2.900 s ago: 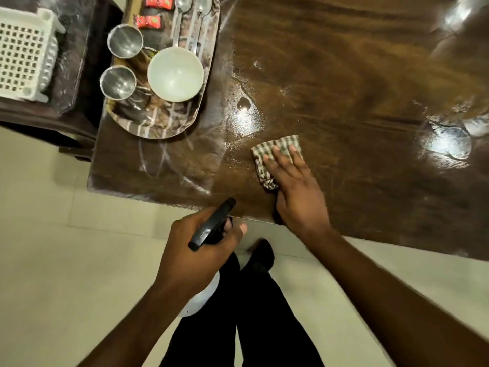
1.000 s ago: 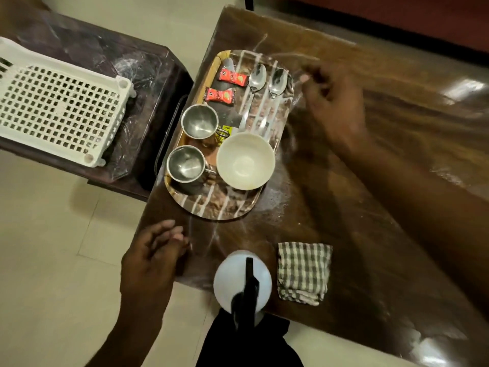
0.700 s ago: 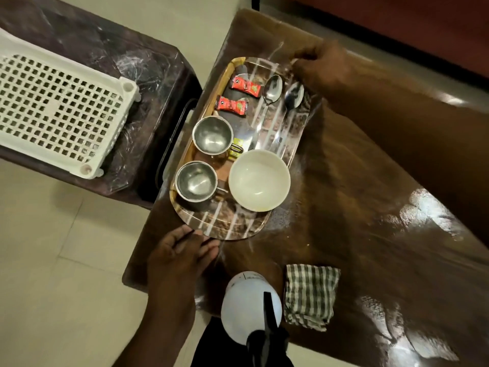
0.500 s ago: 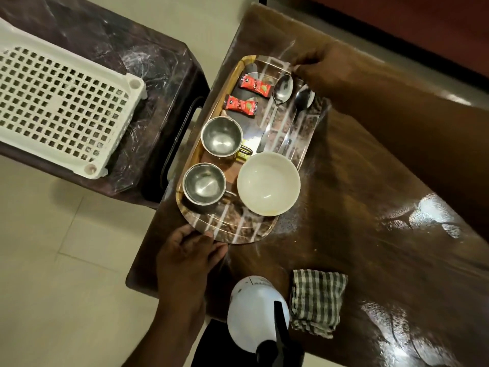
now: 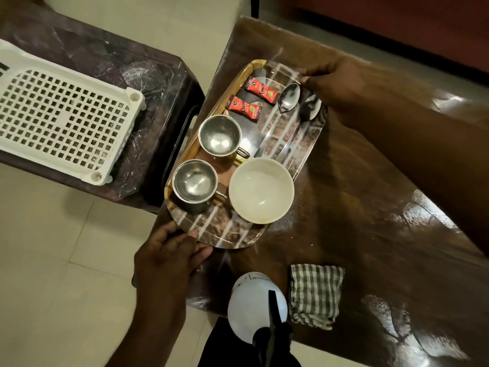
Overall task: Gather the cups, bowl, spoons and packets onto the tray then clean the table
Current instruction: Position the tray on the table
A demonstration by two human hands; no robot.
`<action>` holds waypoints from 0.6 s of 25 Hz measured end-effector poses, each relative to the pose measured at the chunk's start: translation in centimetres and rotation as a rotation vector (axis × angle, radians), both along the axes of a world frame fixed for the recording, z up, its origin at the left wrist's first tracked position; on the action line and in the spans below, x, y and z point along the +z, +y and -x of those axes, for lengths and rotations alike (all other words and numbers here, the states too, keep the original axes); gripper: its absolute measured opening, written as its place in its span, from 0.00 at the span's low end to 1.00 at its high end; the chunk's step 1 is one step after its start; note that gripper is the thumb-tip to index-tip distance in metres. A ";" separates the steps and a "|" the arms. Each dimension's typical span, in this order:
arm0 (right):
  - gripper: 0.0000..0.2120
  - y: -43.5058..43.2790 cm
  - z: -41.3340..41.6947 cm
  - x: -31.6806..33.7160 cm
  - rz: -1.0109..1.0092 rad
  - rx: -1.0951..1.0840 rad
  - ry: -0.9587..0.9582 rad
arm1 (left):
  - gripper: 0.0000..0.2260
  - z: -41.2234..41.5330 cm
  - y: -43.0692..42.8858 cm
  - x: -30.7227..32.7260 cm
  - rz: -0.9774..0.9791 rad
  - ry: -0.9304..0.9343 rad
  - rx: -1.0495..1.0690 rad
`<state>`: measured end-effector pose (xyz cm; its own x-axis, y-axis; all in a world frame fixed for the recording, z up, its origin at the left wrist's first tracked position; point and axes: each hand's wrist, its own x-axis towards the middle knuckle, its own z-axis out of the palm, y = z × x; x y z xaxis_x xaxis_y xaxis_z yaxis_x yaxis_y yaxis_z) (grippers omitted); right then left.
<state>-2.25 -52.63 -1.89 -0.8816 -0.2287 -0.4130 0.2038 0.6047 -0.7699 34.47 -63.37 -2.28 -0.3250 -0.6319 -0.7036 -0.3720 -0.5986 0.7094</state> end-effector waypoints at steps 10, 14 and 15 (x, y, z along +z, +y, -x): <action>0.07 11.8 -5.6 13.2 0.224 -0.277 -0.098 | 0.14 0.2 -1.4 12.9 0.104 0.069 -0.163; 0.11 18.8 -9.6 21.1 0.294 -0.317 -0.094 | 0.14 1.8 -1.0 20.0 0.165 0.112 -0.295; 0.10 20.7 -10.6 23.4 0.315 -0.329 -0.095 | 0.14 2.2 -0.8 22.0 0.167 0.127 -0.333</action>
